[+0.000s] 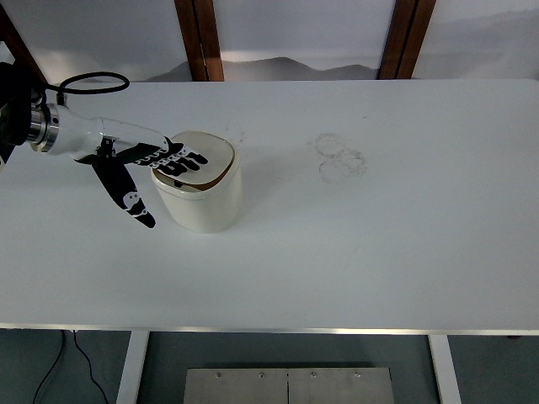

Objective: Close trash bin

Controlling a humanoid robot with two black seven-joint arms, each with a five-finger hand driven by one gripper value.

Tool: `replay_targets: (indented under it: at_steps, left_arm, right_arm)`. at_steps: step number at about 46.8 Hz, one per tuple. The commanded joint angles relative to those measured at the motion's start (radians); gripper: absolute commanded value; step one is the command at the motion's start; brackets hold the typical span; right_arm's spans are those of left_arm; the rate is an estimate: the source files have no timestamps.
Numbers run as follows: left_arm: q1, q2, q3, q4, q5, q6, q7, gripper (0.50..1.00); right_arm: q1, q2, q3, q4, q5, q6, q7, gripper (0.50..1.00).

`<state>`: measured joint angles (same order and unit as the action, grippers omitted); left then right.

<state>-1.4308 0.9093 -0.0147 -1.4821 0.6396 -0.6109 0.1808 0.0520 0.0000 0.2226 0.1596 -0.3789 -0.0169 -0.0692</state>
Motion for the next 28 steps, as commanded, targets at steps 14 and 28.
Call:
replay_targets:
  at_steps: [14,28]
  left_arm:
    - [0.023,0.002,0.001,0.003,0.0,0.0,0.0,1.0]
    - [0.03,0.003,-0.001,0.006,0.0,0.0,0.0,1.0]
  right_arm:
    - [0.0,0.0,0.001,0.0,0.0,0.0,0.0,0.995]
    - [-0.001,0.0,0.001,0.0,0.0,0.0,0.0,0.995]
